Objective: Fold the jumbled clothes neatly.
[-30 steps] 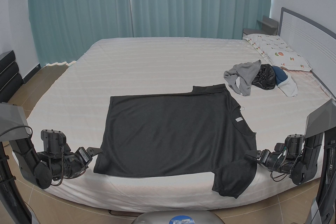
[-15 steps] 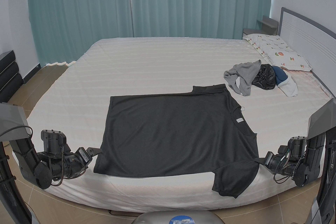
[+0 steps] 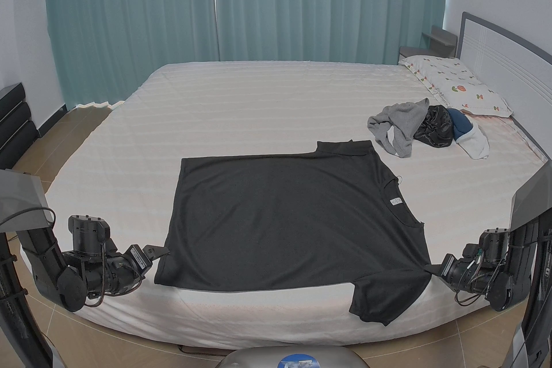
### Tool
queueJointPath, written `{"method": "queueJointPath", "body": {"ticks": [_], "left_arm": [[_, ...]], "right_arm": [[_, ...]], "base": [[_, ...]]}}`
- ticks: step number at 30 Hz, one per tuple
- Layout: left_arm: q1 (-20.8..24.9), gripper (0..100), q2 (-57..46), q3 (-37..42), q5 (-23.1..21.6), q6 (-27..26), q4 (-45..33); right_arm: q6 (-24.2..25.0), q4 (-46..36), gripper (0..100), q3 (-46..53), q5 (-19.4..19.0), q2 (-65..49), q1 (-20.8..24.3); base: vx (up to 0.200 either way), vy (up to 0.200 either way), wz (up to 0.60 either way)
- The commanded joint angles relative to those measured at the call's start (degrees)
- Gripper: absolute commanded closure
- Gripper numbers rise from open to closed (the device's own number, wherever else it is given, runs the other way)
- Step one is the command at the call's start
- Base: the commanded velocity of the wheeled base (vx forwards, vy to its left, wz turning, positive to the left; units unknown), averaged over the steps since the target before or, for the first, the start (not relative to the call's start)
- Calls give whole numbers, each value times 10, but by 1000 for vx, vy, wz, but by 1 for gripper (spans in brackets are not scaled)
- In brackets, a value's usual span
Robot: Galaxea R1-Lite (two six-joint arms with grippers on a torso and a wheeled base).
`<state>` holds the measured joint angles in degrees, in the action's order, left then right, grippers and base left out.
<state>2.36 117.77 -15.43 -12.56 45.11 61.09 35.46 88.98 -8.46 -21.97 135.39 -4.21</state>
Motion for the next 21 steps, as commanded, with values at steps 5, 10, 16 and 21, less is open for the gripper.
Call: {"method": "queueJointPath", "body": {"ticks": [5, 10, 16, 21], "left_arm": [[0, 0, 40, -4, -4, -10, 20], [14, 0, 79, -4, -2, -20, 62], [30, 0, 94, 2, -4, -34, 76], [31, 0, 97, -17, -11, -32, 76]], "right_arm": [[-1, 7, 100, -9, 0, 4, -1], [-1, 7, 0, -10, -1, 5, 1], [0, 7, 0, -14, -1, 8, 0], [0, 7, 0, -14, -2, 6, 0]], "base": [[0, 0, 0], [0, 0, 0], [0, 0, 0], [0, 0, 0]]}}
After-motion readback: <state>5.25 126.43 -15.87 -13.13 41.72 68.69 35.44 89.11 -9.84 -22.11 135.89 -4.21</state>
